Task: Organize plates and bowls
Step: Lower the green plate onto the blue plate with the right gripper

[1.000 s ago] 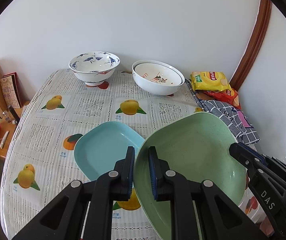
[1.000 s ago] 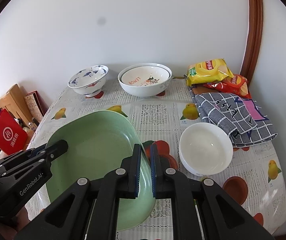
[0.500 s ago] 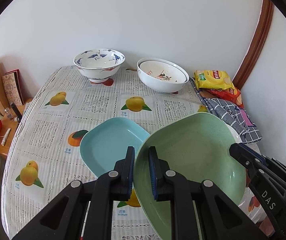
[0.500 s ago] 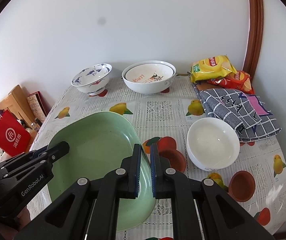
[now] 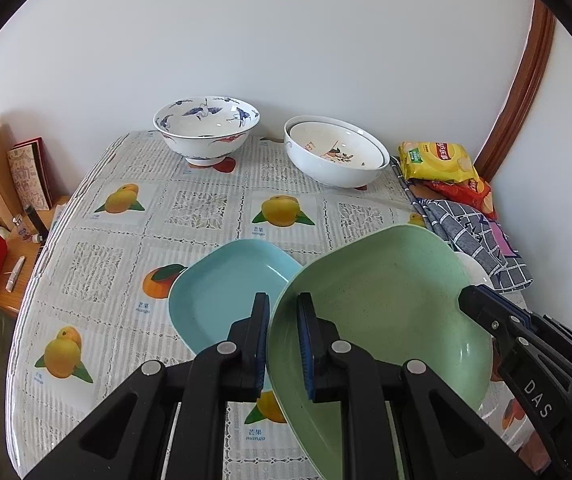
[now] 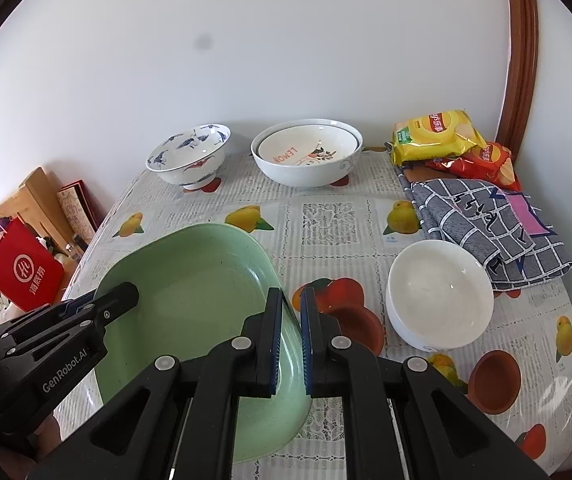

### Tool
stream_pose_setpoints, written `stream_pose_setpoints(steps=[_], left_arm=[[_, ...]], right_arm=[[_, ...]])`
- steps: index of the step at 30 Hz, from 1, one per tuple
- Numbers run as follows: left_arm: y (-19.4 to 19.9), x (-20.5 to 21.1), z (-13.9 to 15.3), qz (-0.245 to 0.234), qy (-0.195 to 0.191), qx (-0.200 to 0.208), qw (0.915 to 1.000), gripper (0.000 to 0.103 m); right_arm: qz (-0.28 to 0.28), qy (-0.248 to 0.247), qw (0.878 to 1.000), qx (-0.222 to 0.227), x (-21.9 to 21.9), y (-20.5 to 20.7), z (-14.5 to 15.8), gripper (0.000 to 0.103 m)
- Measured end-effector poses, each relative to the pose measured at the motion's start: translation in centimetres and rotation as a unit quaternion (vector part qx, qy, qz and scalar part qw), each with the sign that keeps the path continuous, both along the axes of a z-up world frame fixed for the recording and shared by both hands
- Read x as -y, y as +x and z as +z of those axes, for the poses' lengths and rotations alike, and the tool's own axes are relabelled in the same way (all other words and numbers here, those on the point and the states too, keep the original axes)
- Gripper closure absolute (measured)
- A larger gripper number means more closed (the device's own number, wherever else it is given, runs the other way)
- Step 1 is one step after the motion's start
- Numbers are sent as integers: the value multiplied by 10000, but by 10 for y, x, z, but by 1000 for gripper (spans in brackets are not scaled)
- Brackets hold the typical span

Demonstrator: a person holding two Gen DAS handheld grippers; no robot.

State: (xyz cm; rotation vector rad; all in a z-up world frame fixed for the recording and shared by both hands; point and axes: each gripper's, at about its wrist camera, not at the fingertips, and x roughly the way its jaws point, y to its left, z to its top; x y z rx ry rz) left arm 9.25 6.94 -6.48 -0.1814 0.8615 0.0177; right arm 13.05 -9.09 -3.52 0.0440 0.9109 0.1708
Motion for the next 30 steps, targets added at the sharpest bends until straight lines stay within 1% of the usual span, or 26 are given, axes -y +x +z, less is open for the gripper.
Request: stream_pose_setpoints(steps=[19,30], left_arm=[[30,-16,-12,83,-55,-125,9999,89],[41,-33,-14,235,-40,-133,9996,89]], right_arm=[[109,-59,9999,-90,-16,33,-12,94],[226,-49,9997,-91,-34,47,-16,94]])
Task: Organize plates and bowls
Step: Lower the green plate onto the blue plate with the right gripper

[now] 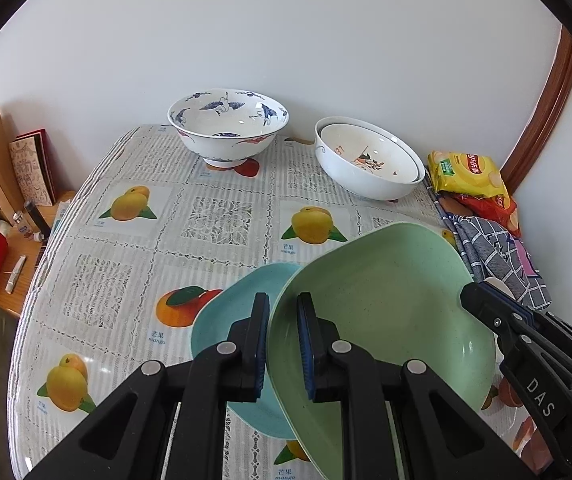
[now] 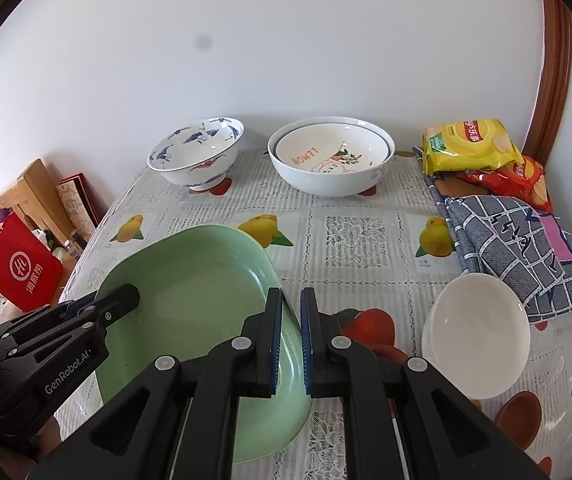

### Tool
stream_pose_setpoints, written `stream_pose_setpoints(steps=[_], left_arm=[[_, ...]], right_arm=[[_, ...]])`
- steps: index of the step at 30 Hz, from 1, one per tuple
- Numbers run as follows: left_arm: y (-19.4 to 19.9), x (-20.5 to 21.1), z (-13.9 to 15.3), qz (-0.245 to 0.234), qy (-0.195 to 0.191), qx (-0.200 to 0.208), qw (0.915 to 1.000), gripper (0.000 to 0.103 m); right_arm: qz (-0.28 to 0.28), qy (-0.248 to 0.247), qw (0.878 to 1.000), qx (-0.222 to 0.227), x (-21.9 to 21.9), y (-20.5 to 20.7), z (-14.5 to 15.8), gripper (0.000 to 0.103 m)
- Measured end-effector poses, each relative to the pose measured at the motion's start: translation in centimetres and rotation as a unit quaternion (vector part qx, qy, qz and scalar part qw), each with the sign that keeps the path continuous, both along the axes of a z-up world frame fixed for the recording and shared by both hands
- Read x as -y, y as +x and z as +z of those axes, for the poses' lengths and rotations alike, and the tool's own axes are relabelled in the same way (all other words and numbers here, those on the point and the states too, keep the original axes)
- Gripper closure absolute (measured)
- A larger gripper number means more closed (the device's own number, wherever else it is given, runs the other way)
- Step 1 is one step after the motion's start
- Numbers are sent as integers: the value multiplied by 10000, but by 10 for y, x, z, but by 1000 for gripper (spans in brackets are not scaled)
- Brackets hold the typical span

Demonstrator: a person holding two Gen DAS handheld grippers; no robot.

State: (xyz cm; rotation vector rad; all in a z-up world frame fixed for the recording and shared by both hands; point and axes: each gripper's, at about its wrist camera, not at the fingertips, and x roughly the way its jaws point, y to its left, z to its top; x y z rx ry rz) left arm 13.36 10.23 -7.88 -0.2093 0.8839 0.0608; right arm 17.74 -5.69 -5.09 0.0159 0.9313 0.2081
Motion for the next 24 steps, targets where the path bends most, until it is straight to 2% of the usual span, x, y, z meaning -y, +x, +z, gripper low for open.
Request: stream_pose_setpoints(steps=[12,24], left_arm=[[6,-31,-16,306,-37,-134,9994,89],[14,-45,-49,378,-115,-472,9981,89]], right_arm=[[277,-1,9996,-73,-34,19,-12,93],[499,-193,9981,-300,-54,31,-43,93]])
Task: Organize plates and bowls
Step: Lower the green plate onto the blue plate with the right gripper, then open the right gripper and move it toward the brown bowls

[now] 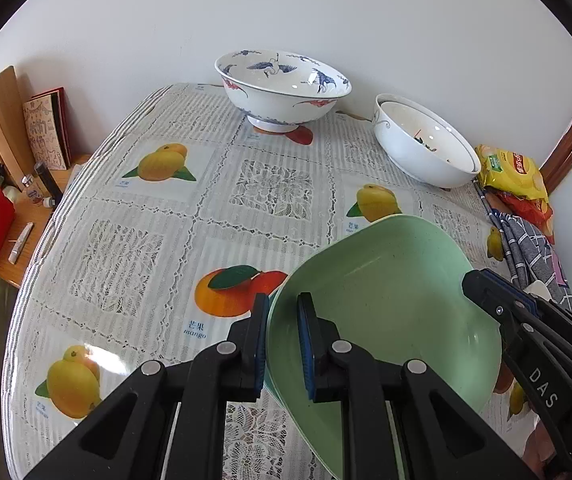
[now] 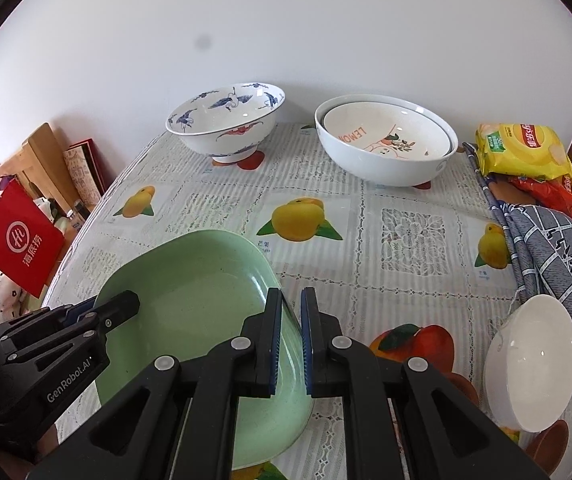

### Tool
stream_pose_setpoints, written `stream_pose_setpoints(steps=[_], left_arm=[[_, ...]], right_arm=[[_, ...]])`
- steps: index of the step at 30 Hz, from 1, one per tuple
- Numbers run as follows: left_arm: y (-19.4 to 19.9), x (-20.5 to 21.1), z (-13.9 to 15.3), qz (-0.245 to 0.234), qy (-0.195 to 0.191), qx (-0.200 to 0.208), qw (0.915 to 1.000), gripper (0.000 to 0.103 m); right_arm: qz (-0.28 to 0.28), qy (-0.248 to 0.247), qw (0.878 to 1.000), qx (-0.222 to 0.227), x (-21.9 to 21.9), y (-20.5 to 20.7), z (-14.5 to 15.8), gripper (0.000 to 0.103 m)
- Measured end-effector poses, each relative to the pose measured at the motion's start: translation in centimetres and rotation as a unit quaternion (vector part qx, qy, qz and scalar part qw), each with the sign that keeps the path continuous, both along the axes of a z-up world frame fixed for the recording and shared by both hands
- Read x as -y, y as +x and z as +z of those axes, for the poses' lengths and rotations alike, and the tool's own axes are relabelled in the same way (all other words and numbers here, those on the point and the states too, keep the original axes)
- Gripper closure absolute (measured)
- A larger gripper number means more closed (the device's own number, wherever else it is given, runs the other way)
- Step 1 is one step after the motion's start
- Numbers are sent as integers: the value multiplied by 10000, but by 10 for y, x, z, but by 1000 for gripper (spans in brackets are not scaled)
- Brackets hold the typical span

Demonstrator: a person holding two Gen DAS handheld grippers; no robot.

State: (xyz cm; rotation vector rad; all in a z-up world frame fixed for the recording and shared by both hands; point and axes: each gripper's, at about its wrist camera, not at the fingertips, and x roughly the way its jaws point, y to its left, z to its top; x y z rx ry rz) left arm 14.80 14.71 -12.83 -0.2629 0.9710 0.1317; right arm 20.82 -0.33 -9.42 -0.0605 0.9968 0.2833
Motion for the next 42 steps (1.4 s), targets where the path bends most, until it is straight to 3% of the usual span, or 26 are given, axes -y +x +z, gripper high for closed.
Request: stream_pose_setpoints(steps=[11,28,34,37,42], left_arm=[[6,2,-21,-73,-104,-193,9997,89],[7,3,-23,-168,-50,-381,9991,88],[-5,9,-12,-320,44,-335,9989,71],[-14,14,-3,-352,217,-251,9988,54],[-26,18,8,-353,313,-181,9987,53]], right_arm=[[116,-272,9995,-68,-4,11,-20,92],[329,-339,9988,-86,-11,20,-32,86],[381,-273,9989,-16,-7,8,-17,83],[350,-273,9990,61,0,-1,-9,76],[273,-277,9991,163,16,-19,4,67]])
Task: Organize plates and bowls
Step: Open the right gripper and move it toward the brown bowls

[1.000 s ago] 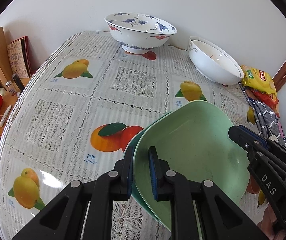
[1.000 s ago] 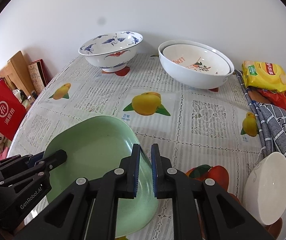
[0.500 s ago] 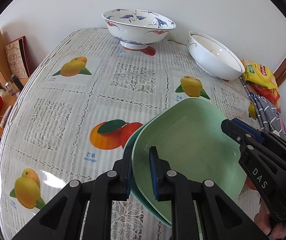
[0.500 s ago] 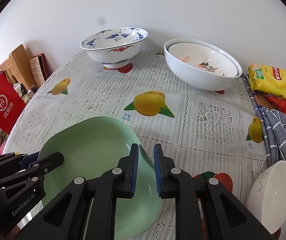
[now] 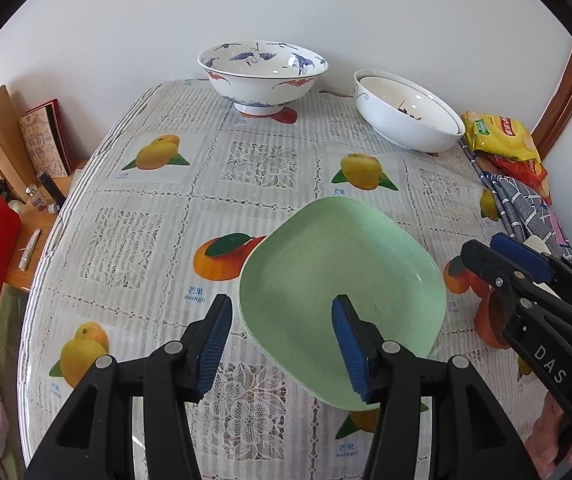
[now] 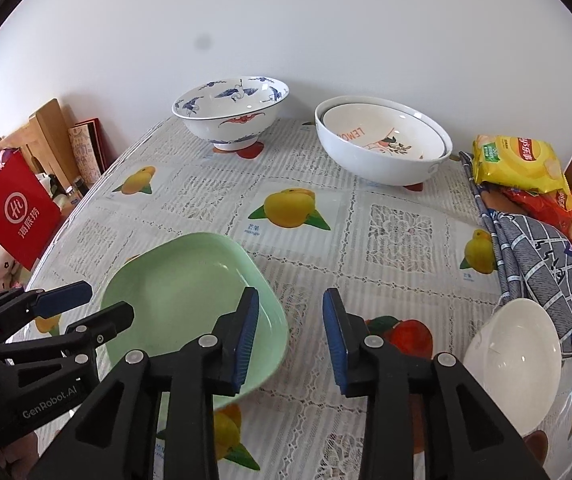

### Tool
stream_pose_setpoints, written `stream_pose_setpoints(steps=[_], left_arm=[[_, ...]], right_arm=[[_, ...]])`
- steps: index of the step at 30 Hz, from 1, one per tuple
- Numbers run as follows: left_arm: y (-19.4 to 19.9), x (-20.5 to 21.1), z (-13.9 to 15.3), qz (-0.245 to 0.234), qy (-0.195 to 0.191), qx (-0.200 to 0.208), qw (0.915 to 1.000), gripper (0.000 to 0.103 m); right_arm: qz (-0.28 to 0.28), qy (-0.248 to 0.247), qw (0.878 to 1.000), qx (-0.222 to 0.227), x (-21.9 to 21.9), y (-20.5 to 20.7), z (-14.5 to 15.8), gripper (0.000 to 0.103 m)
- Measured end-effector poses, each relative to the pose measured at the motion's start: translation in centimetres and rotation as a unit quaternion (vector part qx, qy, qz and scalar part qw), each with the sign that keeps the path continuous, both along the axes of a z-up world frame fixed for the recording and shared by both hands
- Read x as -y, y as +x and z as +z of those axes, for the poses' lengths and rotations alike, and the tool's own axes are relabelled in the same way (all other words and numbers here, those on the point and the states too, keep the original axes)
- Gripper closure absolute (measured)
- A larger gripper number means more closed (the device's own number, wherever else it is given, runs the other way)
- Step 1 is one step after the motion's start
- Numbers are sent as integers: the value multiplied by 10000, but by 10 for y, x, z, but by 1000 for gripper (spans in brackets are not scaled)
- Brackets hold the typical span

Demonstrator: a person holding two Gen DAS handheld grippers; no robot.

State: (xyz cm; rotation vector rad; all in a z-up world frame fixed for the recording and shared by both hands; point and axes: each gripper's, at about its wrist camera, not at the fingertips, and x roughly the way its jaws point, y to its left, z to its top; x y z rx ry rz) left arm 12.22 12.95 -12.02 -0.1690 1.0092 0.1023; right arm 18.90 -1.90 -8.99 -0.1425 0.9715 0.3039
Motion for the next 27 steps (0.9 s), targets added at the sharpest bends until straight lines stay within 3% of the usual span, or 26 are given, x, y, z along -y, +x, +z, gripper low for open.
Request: stream_pose_setpoints(steps=[2,8,17,21,24,25,27], left_arm=[[-5,3,4,1,17,30,10000,53],[-20,27,20,-158,78,179,9997,53],[-36,84,41,-526,190,456,9974,53],[-42,113,51,-657,275,642,9954,53],[-45,133,56,-789,312,745,9936,53],[-46,140,56,-817,386,762,9930,53],[-47,154,54,-879,613,782,9912,53]], right_arm=[[-27,25,10000,62,9,-10,6,58],[-372,-100,9987,321,46,-38,23,44],[-1014,-120,9912,846,122,-84,49,42],[-1318,405,9895,437,161,-95,52,42],[-1523,217,9868,499,181,-107,55,33],[-1586,85,9857,570,186,-112,56,24],[-1684,62,9837,629,200,-120,56,22]])
